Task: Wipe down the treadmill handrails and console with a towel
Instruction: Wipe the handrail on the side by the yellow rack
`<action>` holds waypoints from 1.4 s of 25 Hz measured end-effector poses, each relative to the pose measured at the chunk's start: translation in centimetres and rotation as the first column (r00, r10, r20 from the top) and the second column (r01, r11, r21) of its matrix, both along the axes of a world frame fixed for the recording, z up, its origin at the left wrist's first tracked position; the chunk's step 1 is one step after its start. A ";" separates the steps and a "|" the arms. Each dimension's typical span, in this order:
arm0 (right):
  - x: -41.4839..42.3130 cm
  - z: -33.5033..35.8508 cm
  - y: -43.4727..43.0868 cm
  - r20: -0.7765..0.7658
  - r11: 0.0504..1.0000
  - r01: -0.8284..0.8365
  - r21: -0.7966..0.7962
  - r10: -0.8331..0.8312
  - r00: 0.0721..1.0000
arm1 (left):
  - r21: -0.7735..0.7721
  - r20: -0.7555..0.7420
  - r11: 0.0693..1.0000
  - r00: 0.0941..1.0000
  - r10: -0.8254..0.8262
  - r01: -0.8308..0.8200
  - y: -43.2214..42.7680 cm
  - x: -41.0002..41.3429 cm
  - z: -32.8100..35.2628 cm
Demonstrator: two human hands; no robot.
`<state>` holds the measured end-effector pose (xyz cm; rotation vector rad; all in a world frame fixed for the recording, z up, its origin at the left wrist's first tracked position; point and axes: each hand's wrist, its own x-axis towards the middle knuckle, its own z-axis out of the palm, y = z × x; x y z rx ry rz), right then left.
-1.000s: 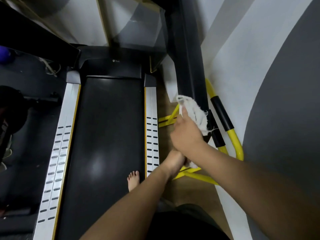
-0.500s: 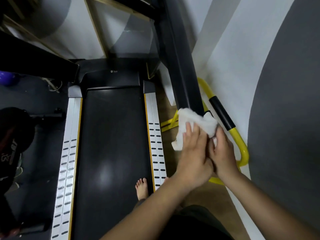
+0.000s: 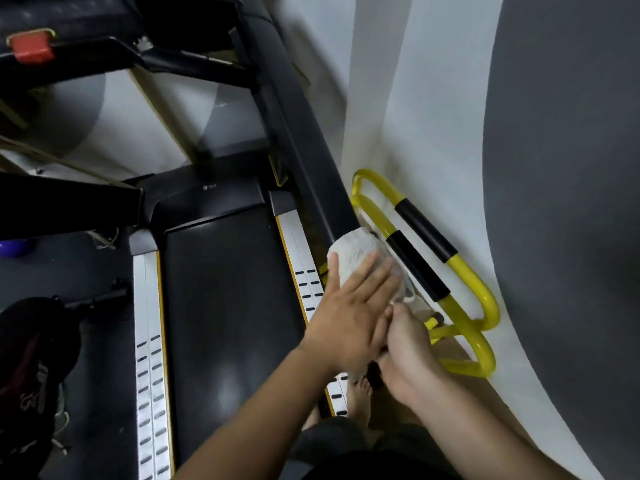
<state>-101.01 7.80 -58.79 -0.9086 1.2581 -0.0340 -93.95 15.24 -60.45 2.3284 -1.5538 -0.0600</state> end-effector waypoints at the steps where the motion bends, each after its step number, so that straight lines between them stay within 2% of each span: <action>1: 0.6 0.4 0.1 0.006 0.999 -0.022 -0.043 0.023 1.000 | -0.009 -0.011 1.000 1.000 -0.020 0.020 -0.3 1.8 0.3; 3: 1.3 1.2 0.6 0.015 0.948 -0.180 -0.263 0.190 0.982 | 0.022 0.019 0.996 0.996 -0.084 0.083 -0.9 5.1 1.0; 5: 1.8 2.1 0.1 0.041 0.835 -0.279 -0.474 0.338 0.940 | 0.030 0.035 0.996 0.996 -0.082 0.081 -1.8 7.3 1.3; 7: 3.4 2.9 -1.3 0.043 0.737 -0.351 -0.578 0.457 0.889 | -0.002 0.014 1.000 1.000 0.011 -0.011 -2.8 9.3 1.5; 9: 5.8 2.8 -2.7 -0.077 0.605 -0.481 -0.634 0.570 0.818 | -0.020 0.019 0.997 0.997 0.070 -0.070 -3.4 11.2 1.7; 11: 7.6 1.7 -3.5 -0.150 0.480 -0.513 -0.711 0.610 0.778 | -0.036 0.028 0.994 0.995 0.101 -0.100 -3.8 12.5 1.7; 13: 8.5 1.1 -4.2 -0.154 0.479 -0.539 -0.693 0.632 0.759 | -0.055 -0.017 0.989 0.990 0.137 -0.137 -4.2 13.0 1.8; 19: 12.0 2.4 -6.5 -0.059 0.609 -0.538 -0.583 0.629 0.775 | -0.087 -0.145 0.969 0.965 0.219 -0.233 -5.1 15.8 2.3; 23: 15.4 1.4 -6.9 -0.147 0.482 -0.556 -0.677 0.652 0.744 | -0.109 -0.169 0.964 0.960 0.222 -0.242 -5.7 18.9 2.5; 27: 20.2 0.6 -7.7 -0.158 0.473 -0.537 -0.698 0.630 0.760 | -0.121 -0.163 0.955 0.954 0.250 -0.271 -6.6 23.0 2.8; 32: 25.8 0.7 -8.9 -0.189 0.360 -0.506 -0.784 0.638 0.746 | -0.168 -0.197 0.920 0.926 0.322 -0.355 -7.8 28.2 2.9; 35: 30.0 0.9 -9.8 -0.204 0.334 -0.514 -0.790 0.648 0.734 | -0.184 -0.237 0.899 0.906 0.351 -0.397 -8.6 31.7 3.4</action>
